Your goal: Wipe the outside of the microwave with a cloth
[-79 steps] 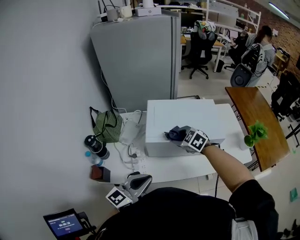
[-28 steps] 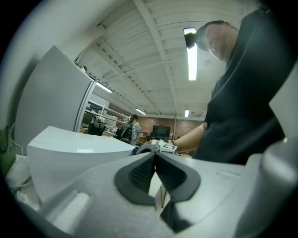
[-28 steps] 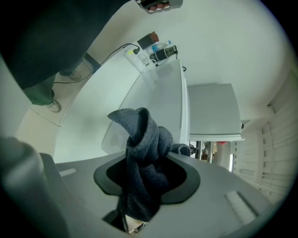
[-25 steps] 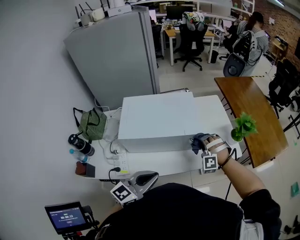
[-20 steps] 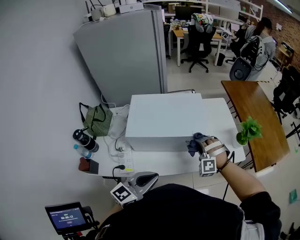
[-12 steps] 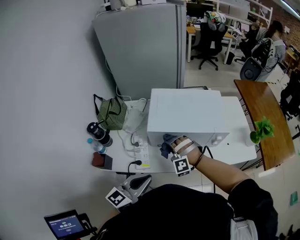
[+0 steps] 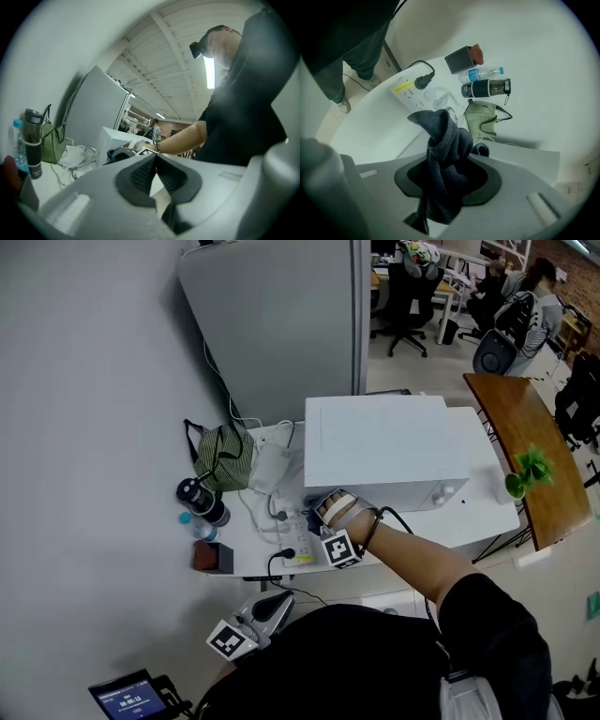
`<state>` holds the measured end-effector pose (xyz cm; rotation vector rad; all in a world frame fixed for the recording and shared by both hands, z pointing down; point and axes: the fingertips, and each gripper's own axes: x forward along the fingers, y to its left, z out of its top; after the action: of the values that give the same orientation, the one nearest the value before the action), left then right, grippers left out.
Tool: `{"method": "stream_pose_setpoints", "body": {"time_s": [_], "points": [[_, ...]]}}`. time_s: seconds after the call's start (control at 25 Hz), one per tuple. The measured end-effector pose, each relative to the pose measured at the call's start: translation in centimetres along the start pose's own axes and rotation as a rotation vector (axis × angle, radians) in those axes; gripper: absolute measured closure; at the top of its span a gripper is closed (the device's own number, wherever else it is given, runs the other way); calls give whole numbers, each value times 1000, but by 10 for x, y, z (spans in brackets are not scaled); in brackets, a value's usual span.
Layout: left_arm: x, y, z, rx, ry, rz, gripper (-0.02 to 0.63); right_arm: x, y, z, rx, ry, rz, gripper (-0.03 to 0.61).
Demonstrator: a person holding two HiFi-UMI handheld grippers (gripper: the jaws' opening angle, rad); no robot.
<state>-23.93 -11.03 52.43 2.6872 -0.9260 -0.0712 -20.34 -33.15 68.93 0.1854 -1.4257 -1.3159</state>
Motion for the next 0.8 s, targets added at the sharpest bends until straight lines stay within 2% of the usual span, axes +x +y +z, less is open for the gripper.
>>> {"method": "stream_pose_setpoints", "body": {"time_s": [0.16, 0.4, 0.52, 0.6, 0.64, 0.8], "points": [[41, -26, -1, 26, 12, -35, 609, -30, 36, -59, 22, 42, -20, 425], [129, -97, -15, 88, 54, -125, 609, -85, 119, -177, 57, 126, -28, 425], [157, -125, -21, 92, 75, -129, 609, -112, 151, -224, 93, 146, -51, 425], [167, -137, -25, 96, 90, -122, 609, -130, 145, -232, 162, 87, -158, 423], [170, -141, -27, 99, 97, -119, 609, -137, 143, -232, 183, 65, -181, 423], [173, -152, -27, 118, 107, -112, 609, -154, 147, -245, 228, 68, -163, 431]]}}
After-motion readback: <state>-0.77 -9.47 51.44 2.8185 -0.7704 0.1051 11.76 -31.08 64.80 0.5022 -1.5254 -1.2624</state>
